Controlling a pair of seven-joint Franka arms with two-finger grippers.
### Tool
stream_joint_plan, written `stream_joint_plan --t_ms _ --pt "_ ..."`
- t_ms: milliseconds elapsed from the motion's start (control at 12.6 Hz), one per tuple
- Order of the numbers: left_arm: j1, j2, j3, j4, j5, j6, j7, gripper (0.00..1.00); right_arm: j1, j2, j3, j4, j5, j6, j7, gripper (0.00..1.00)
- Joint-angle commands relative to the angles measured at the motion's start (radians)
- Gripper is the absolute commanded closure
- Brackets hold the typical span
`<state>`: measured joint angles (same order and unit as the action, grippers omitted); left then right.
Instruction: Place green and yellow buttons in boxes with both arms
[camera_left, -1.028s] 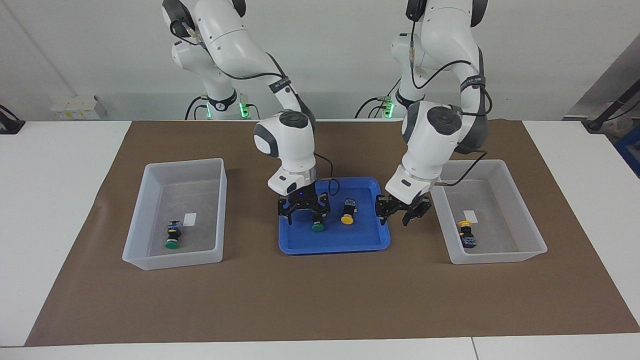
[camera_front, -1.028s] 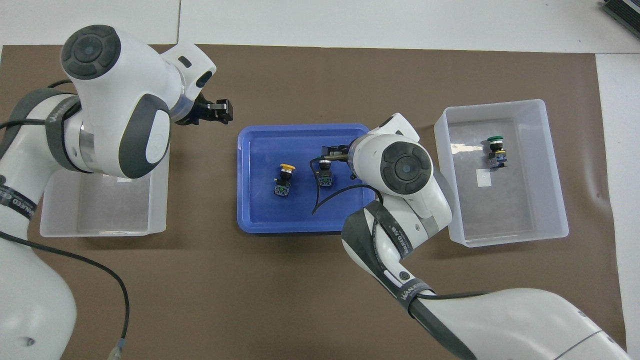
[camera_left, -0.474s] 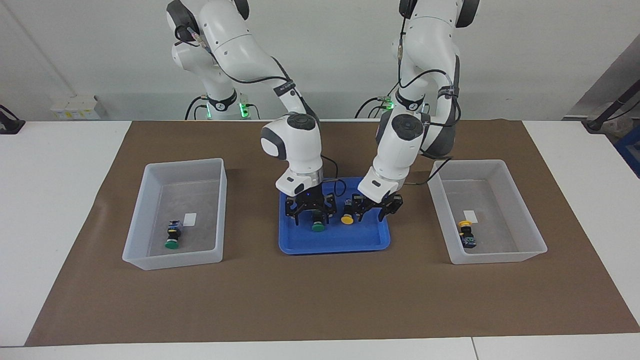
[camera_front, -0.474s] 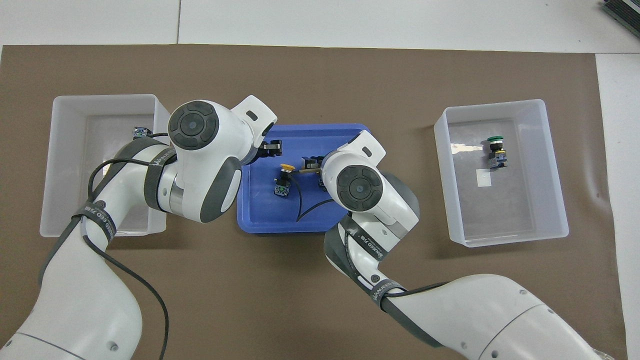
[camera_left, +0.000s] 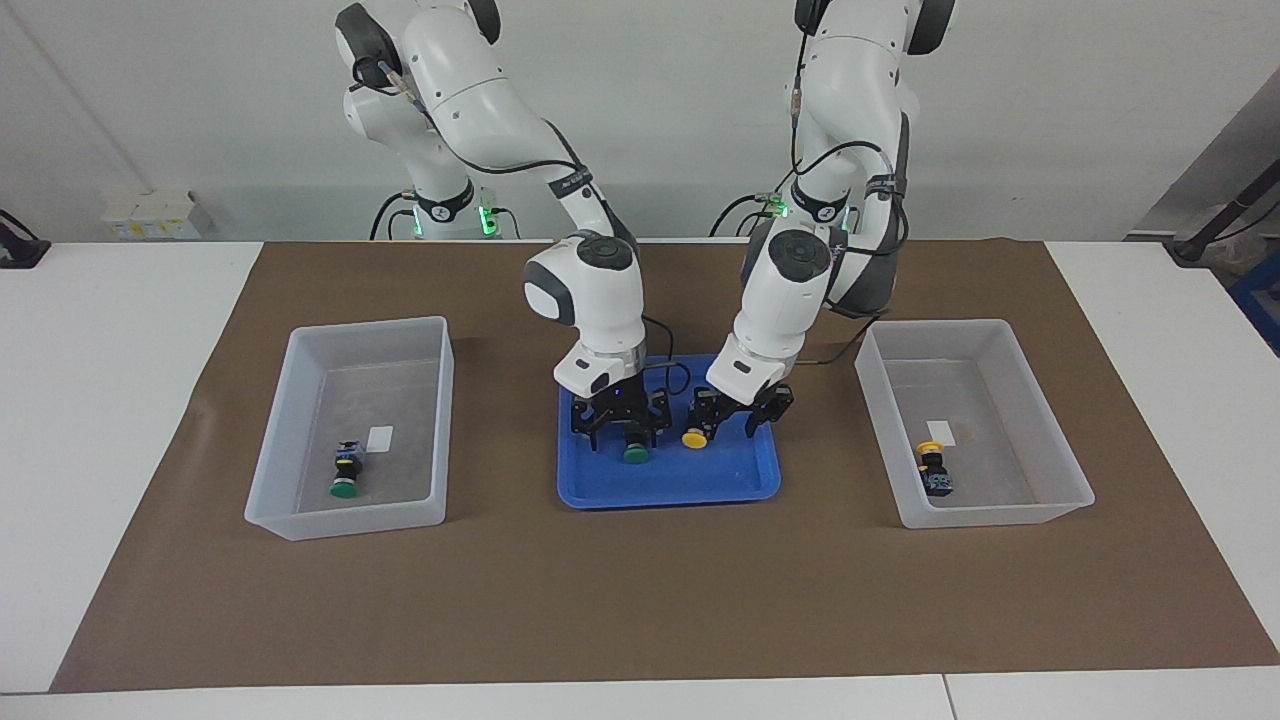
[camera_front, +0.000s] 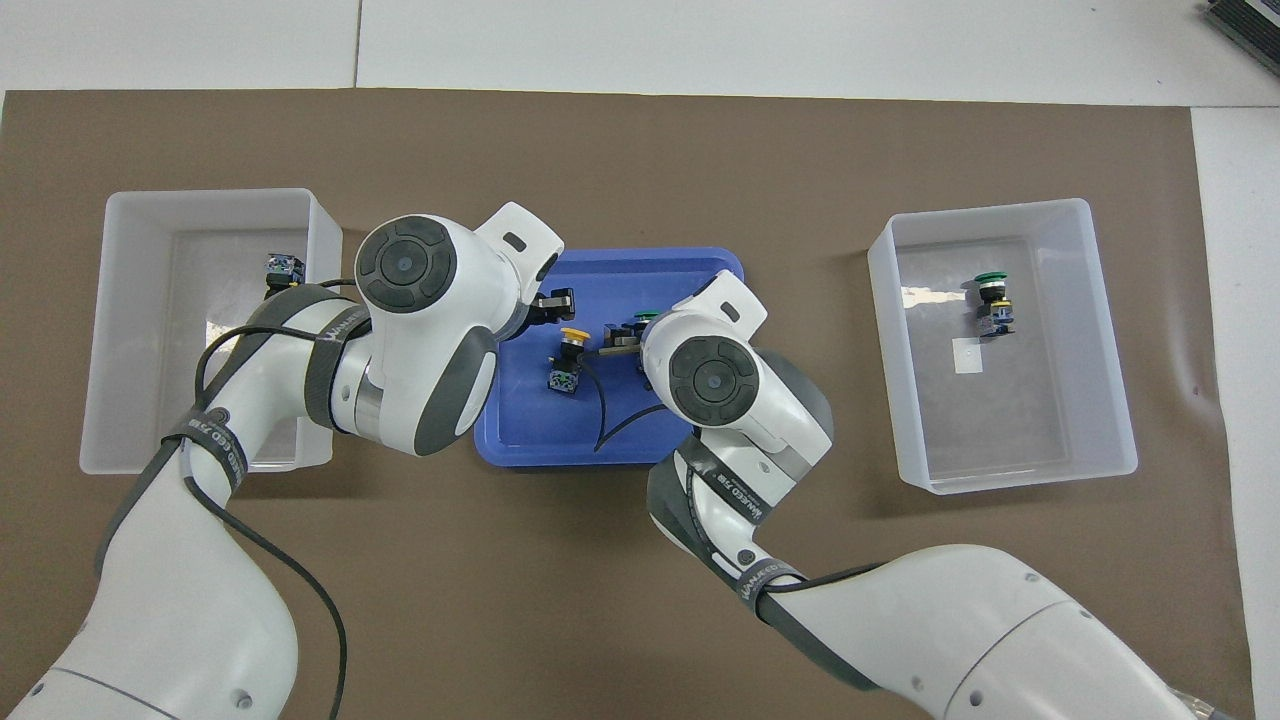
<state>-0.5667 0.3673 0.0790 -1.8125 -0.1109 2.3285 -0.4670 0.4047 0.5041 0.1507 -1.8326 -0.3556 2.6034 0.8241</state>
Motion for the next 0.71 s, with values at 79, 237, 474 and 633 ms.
stream_joint_plan --t_ms 79,237,474,633 --pt "-0.025 -0.033 0.015 -0.054 -0.012 0.031 -0.021 0.39 -0.006 -0.024 0.003 -0.013 -0.016 -0.034 0.024 1.0" --pt "-0.03 -0.036 0.015 -0.068 -0.012 0.038 -0.022 0.39 -0.02 -0.082 0.003 -0.04 -0.014 -0.066 0.006 1.0" --pt "-0.048 -0.042 0.015 -0.093 -0.01 0.055 -0.022 0.39 -0.076 -0.146 0.006 -0.089 -0.013 -0.066 -0.043 1.0" --pt "-0.073 -0.044 0.015 -0.099 -0.012 0.054 -0.024 0.39 -0.124 -0.203 0.004 -0.122 -0.013 -0.068 -0.072 1.0"
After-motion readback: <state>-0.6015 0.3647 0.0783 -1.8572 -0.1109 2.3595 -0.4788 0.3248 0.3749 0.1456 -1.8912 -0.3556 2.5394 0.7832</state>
